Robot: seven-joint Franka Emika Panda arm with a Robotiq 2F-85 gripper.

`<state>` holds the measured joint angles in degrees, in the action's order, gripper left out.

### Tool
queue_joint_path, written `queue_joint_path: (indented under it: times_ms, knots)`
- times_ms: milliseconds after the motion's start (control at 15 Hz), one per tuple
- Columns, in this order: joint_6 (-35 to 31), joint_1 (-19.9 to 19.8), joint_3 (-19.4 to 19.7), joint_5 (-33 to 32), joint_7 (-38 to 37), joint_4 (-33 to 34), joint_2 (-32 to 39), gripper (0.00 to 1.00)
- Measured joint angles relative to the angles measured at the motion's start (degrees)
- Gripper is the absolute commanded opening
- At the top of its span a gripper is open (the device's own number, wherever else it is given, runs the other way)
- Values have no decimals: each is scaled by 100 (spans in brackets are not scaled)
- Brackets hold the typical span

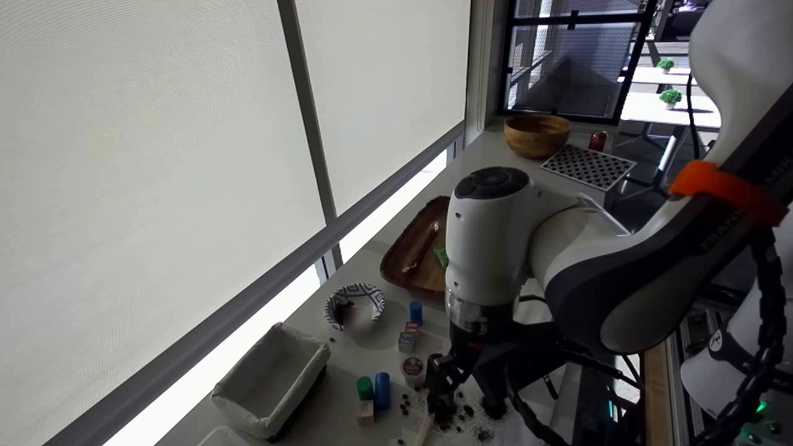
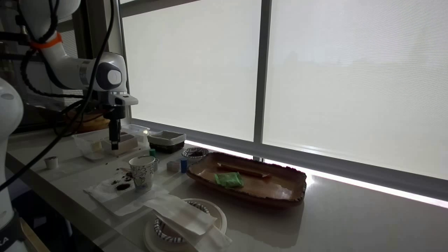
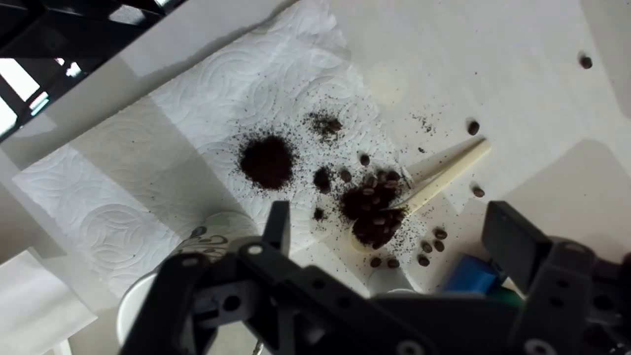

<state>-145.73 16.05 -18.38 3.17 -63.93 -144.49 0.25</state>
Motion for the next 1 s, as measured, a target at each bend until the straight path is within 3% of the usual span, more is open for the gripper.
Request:
queue_joint_path:
  times_ms: [200,667,1000]
  knots:
    - [0,0,0,-77,-136,328,544,100]
    - [-172,32,61,17,-245,393,630,100]
    - [-1131,276,309,-278,-1512,392,833,100]
